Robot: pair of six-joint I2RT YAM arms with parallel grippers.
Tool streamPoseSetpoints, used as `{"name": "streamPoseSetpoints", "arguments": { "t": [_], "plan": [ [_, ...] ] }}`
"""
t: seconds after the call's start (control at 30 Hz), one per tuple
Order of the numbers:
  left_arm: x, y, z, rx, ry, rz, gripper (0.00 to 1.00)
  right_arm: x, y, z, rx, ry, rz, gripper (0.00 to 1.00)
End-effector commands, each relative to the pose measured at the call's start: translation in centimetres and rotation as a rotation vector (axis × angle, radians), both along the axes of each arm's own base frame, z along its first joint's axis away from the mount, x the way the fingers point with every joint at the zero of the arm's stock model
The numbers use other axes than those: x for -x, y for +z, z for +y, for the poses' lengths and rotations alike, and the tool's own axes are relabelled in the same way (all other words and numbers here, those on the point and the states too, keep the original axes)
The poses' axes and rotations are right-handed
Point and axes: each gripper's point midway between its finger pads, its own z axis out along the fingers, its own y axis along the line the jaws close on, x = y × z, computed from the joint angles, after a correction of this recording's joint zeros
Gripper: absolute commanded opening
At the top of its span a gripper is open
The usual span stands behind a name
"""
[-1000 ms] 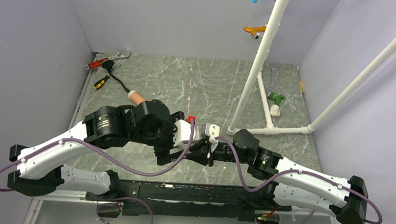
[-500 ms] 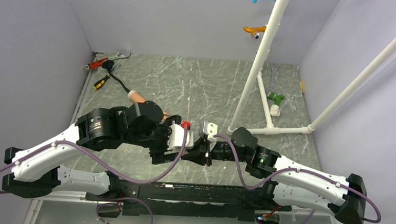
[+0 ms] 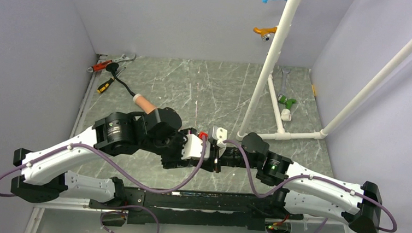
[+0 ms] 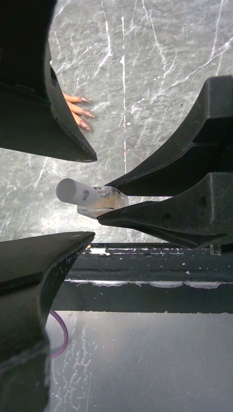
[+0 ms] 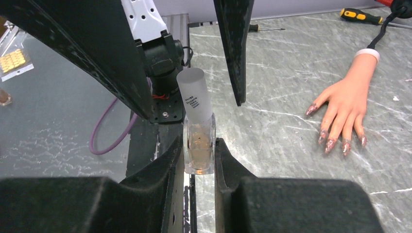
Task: Paint the nails
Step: Unscrew the nail polish bottle.
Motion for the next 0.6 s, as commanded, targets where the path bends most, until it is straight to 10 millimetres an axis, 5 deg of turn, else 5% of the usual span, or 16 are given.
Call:
{"name": "streamPoseSetpoints", "arguments": {
  "t": [0.0,0.37,0.57],
  "plan": [
    [-0.15,-0.23,-0.29,-0.013,0.000,-0.011,0.58,0.48,4.32,-0.01,-0.118,0.021,-0.045,0.00],
    [-0.33,-0.83,0.25,-0.044,0.027,-0.014,0.40,0.54,4.18,0.09,-0.114,0.025,-0.042,0.00],
    [-0.05,-0.76,0.22,-0.037,0.030,0.002,0.08,0.46,4.05,0.08,-0.113,0.022,-0.043,0.00]
  ]
}}
